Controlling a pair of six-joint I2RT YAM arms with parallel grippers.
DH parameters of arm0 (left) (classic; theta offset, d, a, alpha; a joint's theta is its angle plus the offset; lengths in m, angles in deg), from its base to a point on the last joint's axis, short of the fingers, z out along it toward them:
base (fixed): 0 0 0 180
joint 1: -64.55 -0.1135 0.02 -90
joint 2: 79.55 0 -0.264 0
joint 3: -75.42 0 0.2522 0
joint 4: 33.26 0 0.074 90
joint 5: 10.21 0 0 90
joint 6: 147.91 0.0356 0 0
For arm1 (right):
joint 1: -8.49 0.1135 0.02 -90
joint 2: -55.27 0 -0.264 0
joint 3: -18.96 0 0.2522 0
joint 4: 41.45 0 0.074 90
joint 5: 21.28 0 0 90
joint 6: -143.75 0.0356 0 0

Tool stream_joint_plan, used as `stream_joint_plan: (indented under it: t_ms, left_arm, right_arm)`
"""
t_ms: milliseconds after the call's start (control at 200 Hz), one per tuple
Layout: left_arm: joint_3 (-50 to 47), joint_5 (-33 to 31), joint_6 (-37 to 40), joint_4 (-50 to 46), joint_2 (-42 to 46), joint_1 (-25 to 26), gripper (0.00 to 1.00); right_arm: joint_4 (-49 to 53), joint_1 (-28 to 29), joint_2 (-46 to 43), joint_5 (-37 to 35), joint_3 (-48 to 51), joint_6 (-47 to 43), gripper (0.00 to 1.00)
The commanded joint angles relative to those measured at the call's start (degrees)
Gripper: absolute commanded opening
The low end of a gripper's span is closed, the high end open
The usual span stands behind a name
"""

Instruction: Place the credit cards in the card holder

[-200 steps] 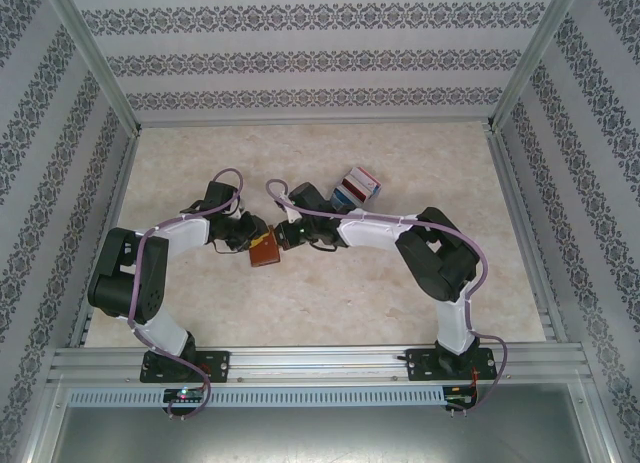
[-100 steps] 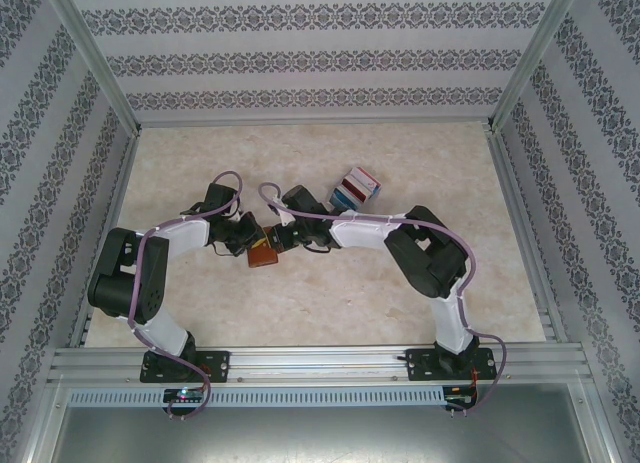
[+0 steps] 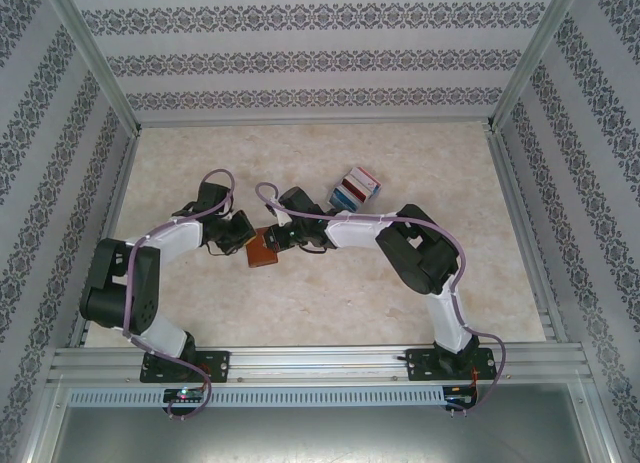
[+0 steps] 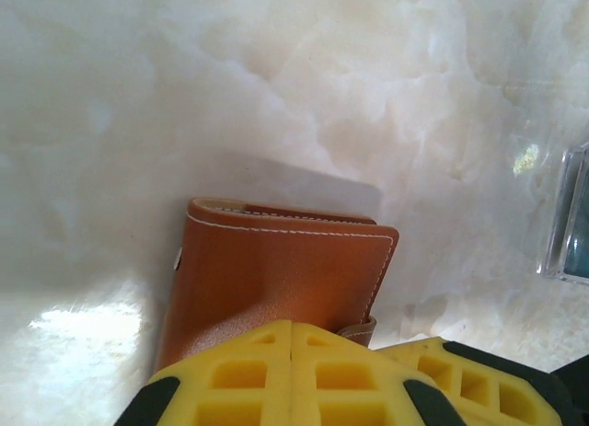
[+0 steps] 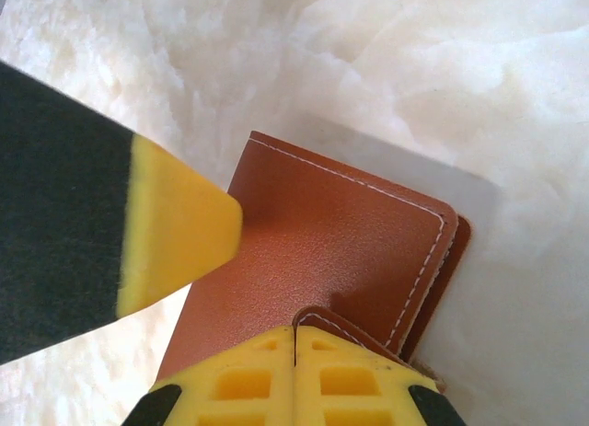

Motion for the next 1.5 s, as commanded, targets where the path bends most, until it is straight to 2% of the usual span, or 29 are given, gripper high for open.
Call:
stream_joint_plan:
  t_ms: [0, 180, 934, 1184, 1494]
  left_arm:
    - [-2.20, -1.41, 1.77, -2.16, 0.31, -0.58, 0.04]
    - [-3.54, 0.37, 0.20, 2.05, -2.86, -0.58, 0.03]
    - [-2.23, -0.06, 0.66, -0.10, -4.86, -0.56, 0.01]
    - [-1.86, -0.01, 0.43, -0.24, -5.17, -0.60, 0.00]
    - [-1.36, -0.18, -0.06, -0.75, -5.14, -0.65, 0.00]
  right_arm:
    - [0.76, -0.29, 1.73, 0.58, -0.49, 0.62, 0.00]
    - [0.33, -0.63, 1.55, 2.44, -1.03, 1.04, 0.00]
    - [1.66, -0.44, 1.99, 4.04, -1.29, -0.17, 0.00]
    - [10.48, 0.36, 4.80, 2.84, -5.23, -5.19, 0.00]
    - [24.69, 1.38, 7.93, -3.18, -8.72, -7.06, 0.00]
